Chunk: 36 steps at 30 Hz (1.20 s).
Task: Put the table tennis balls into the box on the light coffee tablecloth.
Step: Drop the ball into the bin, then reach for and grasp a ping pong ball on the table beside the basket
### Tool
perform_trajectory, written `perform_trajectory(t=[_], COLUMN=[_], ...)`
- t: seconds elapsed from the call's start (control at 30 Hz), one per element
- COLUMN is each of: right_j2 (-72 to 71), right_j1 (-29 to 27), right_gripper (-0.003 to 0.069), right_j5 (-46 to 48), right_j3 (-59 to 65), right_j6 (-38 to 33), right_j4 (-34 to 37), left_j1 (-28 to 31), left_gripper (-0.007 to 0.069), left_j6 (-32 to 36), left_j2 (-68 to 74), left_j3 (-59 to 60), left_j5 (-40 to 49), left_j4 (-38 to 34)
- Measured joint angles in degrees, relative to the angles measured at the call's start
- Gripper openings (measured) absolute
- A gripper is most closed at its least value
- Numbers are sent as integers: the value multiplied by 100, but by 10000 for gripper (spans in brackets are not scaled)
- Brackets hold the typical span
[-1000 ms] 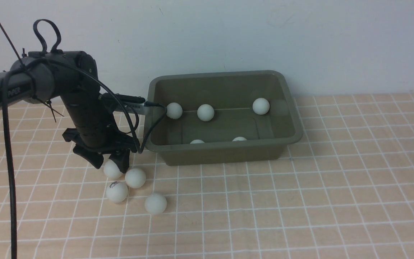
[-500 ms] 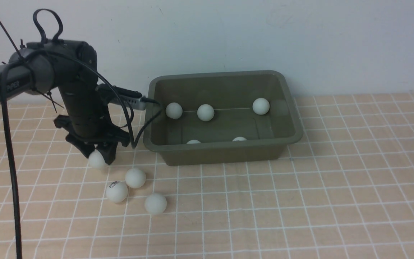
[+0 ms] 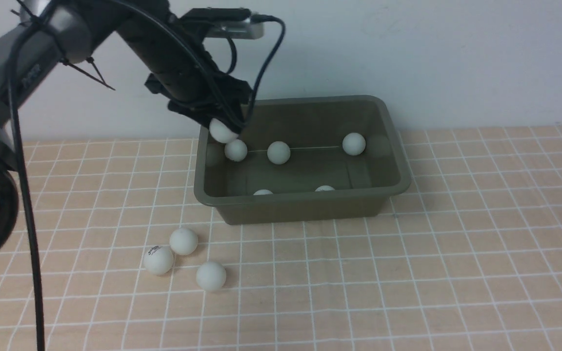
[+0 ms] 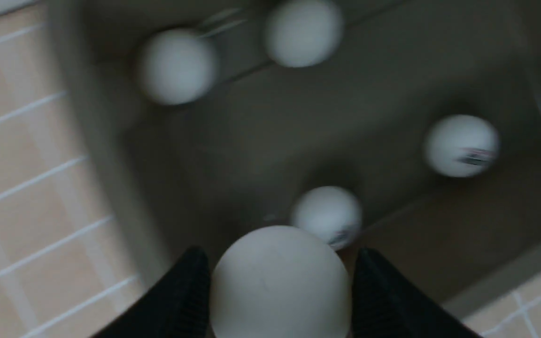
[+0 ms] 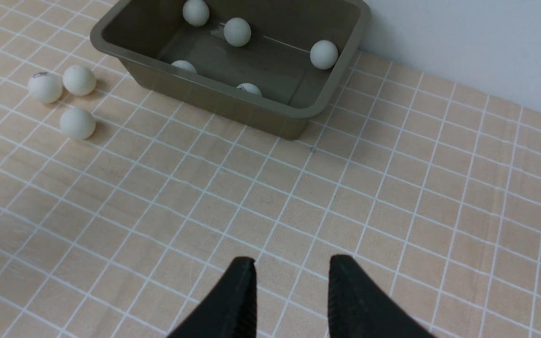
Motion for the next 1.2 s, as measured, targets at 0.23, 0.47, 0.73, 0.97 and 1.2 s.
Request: perform_trajectory(t=[0.23, 0.47, 0.73, 0.97, 1.2], right_j2=[0, 0, 0, 0, 0], right_j1=[0, 0, 0, 0, 0], right_gripper=[211, 211, 211, 211, 211], right_j5=[11, 76, 87, 95, 133], right_j3=[0, 0, 0, 0, 0], right_j6=[0, 0, 0, 0, 0], right_j4=[0, 0, 0, 0, 0], left_j1=[-581, -655, -655, -434, -96], left_gripper=[311, 371, 436, 435, 435], left_j6=[169, 169, 169, 133, 55], left_j2=[394, 593, 593, 151, -543], left_j3=[-13, -13, -409, -650, -359], left_j5=[-170, -217, 113, 224, 269], left_j4=[714, 868, 1309, 1627, 1204])
